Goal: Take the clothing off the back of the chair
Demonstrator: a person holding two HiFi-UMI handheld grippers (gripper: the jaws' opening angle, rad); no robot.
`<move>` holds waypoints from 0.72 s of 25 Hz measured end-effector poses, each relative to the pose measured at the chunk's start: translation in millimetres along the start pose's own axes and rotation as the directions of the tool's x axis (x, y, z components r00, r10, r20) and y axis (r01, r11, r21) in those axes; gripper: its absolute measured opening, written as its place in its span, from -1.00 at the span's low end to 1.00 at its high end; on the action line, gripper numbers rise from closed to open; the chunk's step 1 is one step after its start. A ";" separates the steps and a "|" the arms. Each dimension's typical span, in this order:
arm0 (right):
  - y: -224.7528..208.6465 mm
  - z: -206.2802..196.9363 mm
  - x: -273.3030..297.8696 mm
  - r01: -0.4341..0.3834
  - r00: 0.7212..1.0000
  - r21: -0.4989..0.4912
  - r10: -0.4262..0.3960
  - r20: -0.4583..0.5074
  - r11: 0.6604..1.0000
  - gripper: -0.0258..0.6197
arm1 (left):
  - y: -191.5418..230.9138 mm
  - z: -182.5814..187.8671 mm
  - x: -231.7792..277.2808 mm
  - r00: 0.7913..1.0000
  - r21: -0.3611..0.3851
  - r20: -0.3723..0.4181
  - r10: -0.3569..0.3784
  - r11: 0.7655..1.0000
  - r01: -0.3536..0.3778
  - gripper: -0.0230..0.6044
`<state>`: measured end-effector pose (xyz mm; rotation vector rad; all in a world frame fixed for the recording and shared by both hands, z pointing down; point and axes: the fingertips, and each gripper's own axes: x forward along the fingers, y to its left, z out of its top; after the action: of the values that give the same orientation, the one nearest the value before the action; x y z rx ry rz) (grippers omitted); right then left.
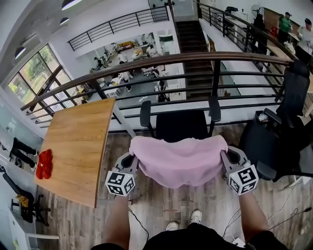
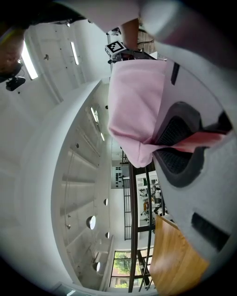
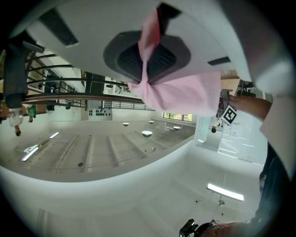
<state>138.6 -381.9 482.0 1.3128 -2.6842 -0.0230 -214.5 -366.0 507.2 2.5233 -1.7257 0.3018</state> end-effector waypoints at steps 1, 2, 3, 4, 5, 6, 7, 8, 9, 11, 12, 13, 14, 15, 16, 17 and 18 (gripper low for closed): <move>-0.7 3.0 -1.1 0.004 1.000 -0.003 -0.004 0.011 1.000 -0.86 | -0.5 3.7 -1.7 1.000 0.005 0.007 -0.001 1.000 0.001 -0.85; -1.4 6.0 -1.9 0.008 1.000 -0.008 -0.008 0.021 1.000 -0.86 | -1.2 7.6 -3.5 1.000 0.012 0.014 -0.003 1.000 0.003 -0.85; -2.0 9.2 -2.5 0.013 0.999 -0.014 -0.013 0.029 1.000 -0.86 | -1.7 11.9 -5.6 1.000 0.020 0.024 -0.004 1.000 0.003 -0.85; -2.4 12.8 -3.1 0.019 0.999 -0.021 -0.018 0.035 1.000 -0.86 | -2.0 16.4 -7.9 0.999 0.027 0.034 -0.005 1.000 0.004 -0.85; -2.6 16.7 -3.7 0.024 0.999 -0.027 -0.023 0.038 0.999 -0.86 | -2.0 21.1 -10.5 0.999 0.033 0.044 -0.005 0.999 0.004 -0.85; -2.7 20.4 -4.5 0.031 0.999 -0.032 -0.030 0.039 0.999 -0.86 | -1.8 25.5 -13.2 0.999 0.037 0.054 -0.005 0.999 0.003 -0.85; -2.7 24.0 -5.6 0.038 0.999 -0.037 -0.036 0.040 0.999 -0.86 | -1.4 29.7 -16.2 0.998 0.042 0.063 -0.004 0.999 0.001 -0.85; -2.4 27.8 -7.1 0.045 0.998 -0.039 -0.043 0.044 0.998 -0.86 | -1.0 33.7 -19.3 0.997 0.048 0.072 -0.002 0.999 -0.001 -0.85; -1.7 32.3 -9.1 0.051 0.997 -0.041 -0.048 0.052 0.998 -0.86 | -0.5 37.9 -22.5 0.997 0.054 0.081 -0.001 0.999 -0.004 -0.85; 0.3 44.3 -14.7 0.060 0.995 -0.050 -0.056 0.079 0.997 -0.86 | -1.0 47.1 -29.4 0.995 0.065 0.101 0.001 0.998 -0.008 -0.85; 1.6 51.3 -17.9 0.063 0.994 -0.056 -0.057 0.093 0.996 -0.86 | -2.0 51.8 -33.5 0.994 0.069 0.112 0.002 0.998 -0.009 -0.85; 3.4 58.2 -21.0 0.065 0.993 -0.065 -0.057 0.107 0.996 -0.86 | -3.1 56.6 -37.9 0.992 0.071 0.123 0.002 0.997 -0.011 -0.85; 5.6 64.6 -23.6 0.066 0.991 -0.075 -0.057 0.118 0.995 -0.86 | -4.0 61.3 -42.2 0.991 0.074 0.134 0.001 0.997 -0.011 -0.85; 8.3 70.0 -25.5 0.067 0.990 -0.084 -0.056 0.127 0.994 -0.86 | -4.3 65.8 -46.0 0.989 0.078 0.146 0.000 0.997 -0.011 -0.85; 11.1 74.4 -26.6 0.067 0.989 -0.093 -0.054 0.134 0.993 -0.86 | -4.2 70.3 -49.2 0.988 0.082 0.157 -0.001 0.997 -0.012 -0.85; 13.8 78.2 -27.0 0.067 0.989 -0.100 -0.052 0.141 0.993 -0.86 | -4.0 75.1 -52.1 0.986 0.087 0.167 -0.002 0.996 -0.012 -0.85; 16.1 82.0 -27.6 0.066 0.988 -0.106 -0.050 0.149 0.992 -0.86 | -4.2 80.3 -54.9 0.984 0.093 0.177 -0.004 0.996 -0.013 -0.85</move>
<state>130.9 -354.7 398.7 1.4052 -2.7172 -0.2808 -220.1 -327.7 417.9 2.6874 -1.8191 0.1668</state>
